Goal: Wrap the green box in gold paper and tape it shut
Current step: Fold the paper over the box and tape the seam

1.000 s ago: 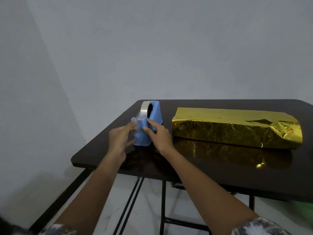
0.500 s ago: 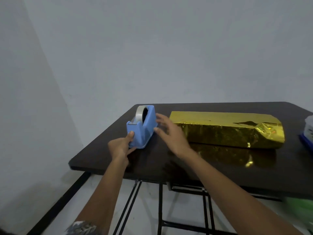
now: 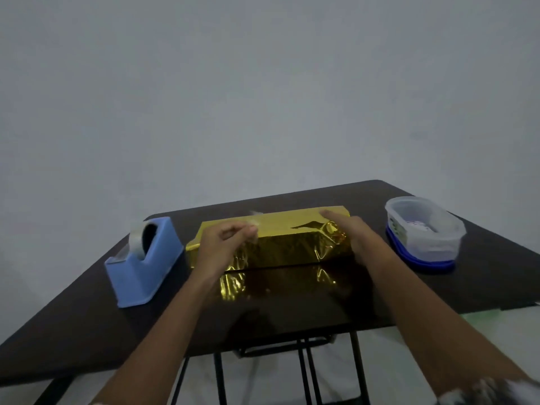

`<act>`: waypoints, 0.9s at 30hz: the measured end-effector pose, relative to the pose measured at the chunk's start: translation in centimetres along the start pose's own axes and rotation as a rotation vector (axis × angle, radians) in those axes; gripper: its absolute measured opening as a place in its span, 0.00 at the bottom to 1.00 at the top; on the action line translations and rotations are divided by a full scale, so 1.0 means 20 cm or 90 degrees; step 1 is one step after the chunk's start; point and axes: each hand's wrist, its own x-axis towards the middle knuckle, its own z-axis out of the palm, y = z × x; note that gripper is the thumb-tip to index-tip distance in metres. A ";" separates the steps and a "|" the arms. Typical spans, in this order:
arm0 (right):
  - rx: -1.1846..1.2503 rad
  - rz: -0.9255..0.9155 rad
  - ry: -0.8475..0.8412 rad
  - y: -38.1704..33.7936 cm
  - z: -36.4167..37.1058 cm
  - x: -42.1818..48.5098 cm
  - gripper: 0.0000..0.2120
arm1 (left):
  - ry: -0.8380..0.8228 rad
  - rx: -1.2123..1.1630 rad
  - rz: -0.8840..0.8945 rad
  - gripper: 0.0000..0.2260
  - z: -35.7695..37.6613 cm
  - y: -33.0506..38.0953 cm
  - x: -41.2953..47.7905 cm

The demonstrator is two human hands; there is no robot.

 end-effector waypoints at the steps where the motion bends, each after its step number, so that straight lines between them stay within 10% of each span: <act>1: -0.004 0.008 -0.012 -0.01 -0.01 -0.01 0.36 | -0.033 0.003 -0.002 0.03 0.04 0.02 0.03; 19: 0.135 -0.003 -0.083 0.13 -0.05 0.12 0.10 | -0.224 0.139 0.011 0.04 0.29 0.14 0.39; 24: 0.132 -0.031 -0.075 0.14 -0.05 0.12 0.08 | -0.277 0.216 -0.065 0.30 0.32 0.14 0.41; 27: 0.129 -0.043 -0.064 0.15 -0.04 0.12 0.09 | -0.264 0.216 -0.081 0.14 0.32 0.14 0.41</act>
